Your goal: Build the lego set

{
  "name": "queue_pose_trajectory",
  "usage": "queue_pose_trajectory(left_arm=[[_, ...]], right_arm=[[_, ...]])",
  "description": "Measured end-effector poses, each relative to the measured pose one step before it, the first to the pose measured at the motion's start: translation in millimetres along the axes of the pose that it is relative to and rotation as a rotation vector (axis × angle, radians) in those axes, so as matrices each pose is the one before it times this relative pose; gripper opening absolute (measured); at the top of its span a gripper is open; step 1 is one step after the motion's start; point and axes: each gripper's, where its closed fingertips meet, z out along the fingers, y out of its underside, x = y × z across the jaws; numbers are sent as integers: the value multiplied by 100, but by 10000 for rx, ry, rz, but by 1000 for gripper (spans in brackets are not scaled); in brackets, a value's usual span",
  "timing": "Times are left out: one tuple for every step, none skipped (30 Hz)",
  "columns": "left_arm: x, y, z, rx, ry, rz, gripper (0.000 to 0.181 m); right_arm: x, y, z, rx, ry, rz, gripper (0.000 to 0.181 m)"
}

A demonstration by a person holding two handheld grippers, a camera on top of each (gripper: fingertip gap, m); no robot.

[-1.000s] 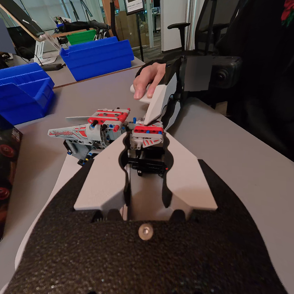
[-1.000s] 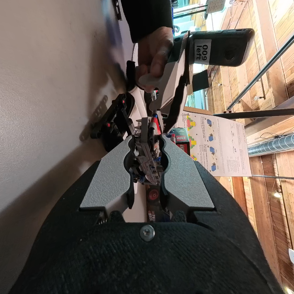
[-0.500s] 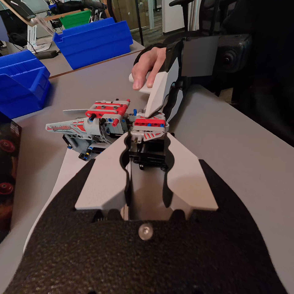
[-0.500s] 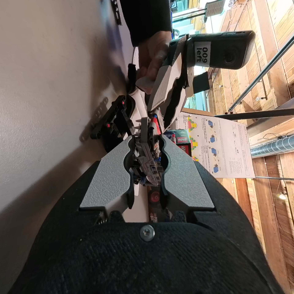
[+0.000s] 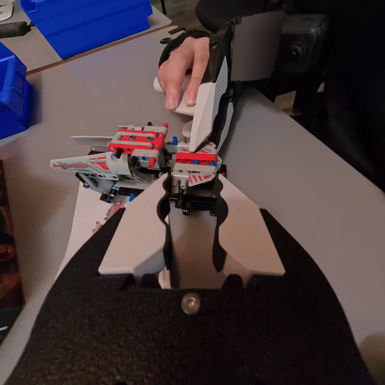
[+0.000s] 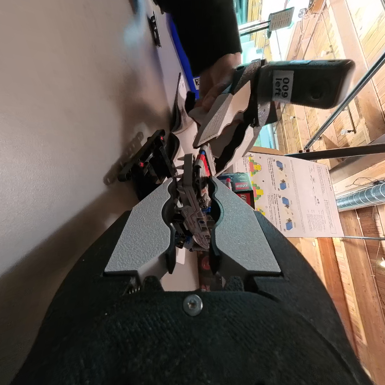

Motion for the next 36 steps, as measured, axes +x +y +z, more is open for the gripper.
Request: queue_pose_trajectory(left_arm=[[144,-28,5,153,117,-203,38],[162,-66,2,132,94,-88,38],[135,-45,20,91,11,5,38],[66,-23,53,38,-86,-5,38],[95,-35,88,-19,-137,-11,38],[234,-66,110,-85,-144,71,38],[355,-121,90,-103,-118,182,38],[414,-133,102,-103,-87,155,38],[432,-98,129,-135,-80,138,38],[442,-27,198,-172,-100,189,38],[430,-169,175,-66,-116,191,38],[477,-279,169,41,-48,127,38],[520,-288,167,74,-9,94,38],[447,-310,142,84,-66,139,38],[365,-269,149,73,-127,143,38],[341,-162,170,59,-128,122,38],[274,-176,138,153,-111,118,38],[269,-137,84,202,-22,44,38],[280,-89,23,170,65,-51,38],[254,-66,-22,89,61,-59,38],[155,-51,2,10,-23,-75,38],[90,-24,17,-17,-63,-138,38],[79,-5,30,-1,-47,-192,38],[42,13,19,10,-44,-139,38],[-12,27,5,-5,-25,-41,38],[-69,45,26,-45,-23,66,38],[-129,95,35,-109,-61,256,38],[-140,102,45,-136,-94,449,37],[-123,83,25,-132,-88,463,37],[-126,112,24,-103,-54,281,37],[-151,174,9,-91,-39,205,34],[-59,87,-19,-36,34,142,34],[3,24,-38,-72,101,-3,34],[-11,2,-28,-78,141,-73,34],[-10,-44,-34,4,201,-272,34],[30,-67,-36,122,256,-475,35]], right_arm=[[-23,-156,-39,112,-45,79,28],[-13,-164,-41,93,-27,17,28],[-18,-84,-41,19,-7,-35,28],[-15,37,-44,-83,-12,-82,28],[-31,11,-180,-135,-68,-148,28],[-66,-148,-230,-23,-100,-93,28],[-38,-296,-222,105,-35,71,27],[-59,-284,-131,104,4,88,28],[-204,-272,-169,32,-29,26,27],[-181,-141,-9,-19,-24,-75,28],[-32,-141,-372,-8,61,-22,28],[-85,-559,-111,66,-18,120,28],[-166,-561,-735,82,-70,193,28],[-22,-247,-343,34,14,84,28],[-28,-155,-188,-23,9,34,29],[-92,-106,-155,-63,-56,-19,29],[-49,-133,-119,-54,-22,-55,29],[-75,-248,-43,-7,-18,-12,29],[-103,-340,-35,34,9,19,28],[166,21,168,22,40,-4,28],[27,-67,-7,-63,32,-46,28],[32,22,35,-105,36,-116,28],[-19,-71,-31,-47,-12,-97,28],[-11,-52,-68,22,-67,-14,28],[2,27,25,92,-109,23,28],[17,91,-52,81,-138,42,28],[-16,163,-1,28,-174,62,29],[-8,232,-68,-10,-185,-84,29],[21,93,31,-13,-132,-194,29],[82,265,191,8,-64,-33,29],[85,-145,-242,138,-32,159,29],[56,7,67,125,0,121,29],[43,43,69,92,21,40,29],[83,68,77,31,-4,25,29],[71,-5,-28,28,-14,76,29],[82,49,33,50,-4,69,29]])
